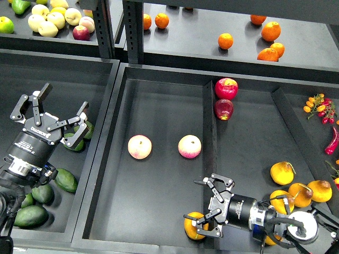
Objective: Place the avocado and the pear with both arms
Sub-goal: 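Lower the right gripper onto the yellow-orange pear and grasp it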
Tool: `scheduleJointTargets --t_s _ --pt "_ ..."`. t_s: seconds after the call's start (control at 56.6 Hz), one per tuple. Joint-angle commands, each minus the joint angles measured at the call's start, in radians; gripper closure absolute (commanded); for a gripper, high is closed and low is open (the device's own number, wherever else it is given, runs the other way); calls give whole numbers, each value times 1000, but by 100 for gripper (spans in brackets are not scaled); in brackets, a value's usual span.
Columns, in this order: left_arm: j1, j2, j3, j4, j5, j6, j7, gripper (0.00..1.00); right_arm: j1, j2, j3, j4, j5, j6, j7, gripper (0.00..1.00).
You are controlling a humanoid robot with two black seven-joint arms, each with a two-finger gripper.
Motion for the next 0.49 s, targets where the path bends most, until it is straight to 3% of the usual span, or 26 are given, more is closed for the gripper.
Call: scheduleJointTargets --t_s 0.0,0.159,0.477 --pt "0 0 13 0 0 0 0 1 43 -78 -74 0 -4 2 0 0" --pt "0 0 20 0 0 0 0 1 75 -143 -131 -1 -10 5 0 0" --pt "0 0 23 0 0 0 0 1 69 -121 -136 -34 -42 3 0 0"
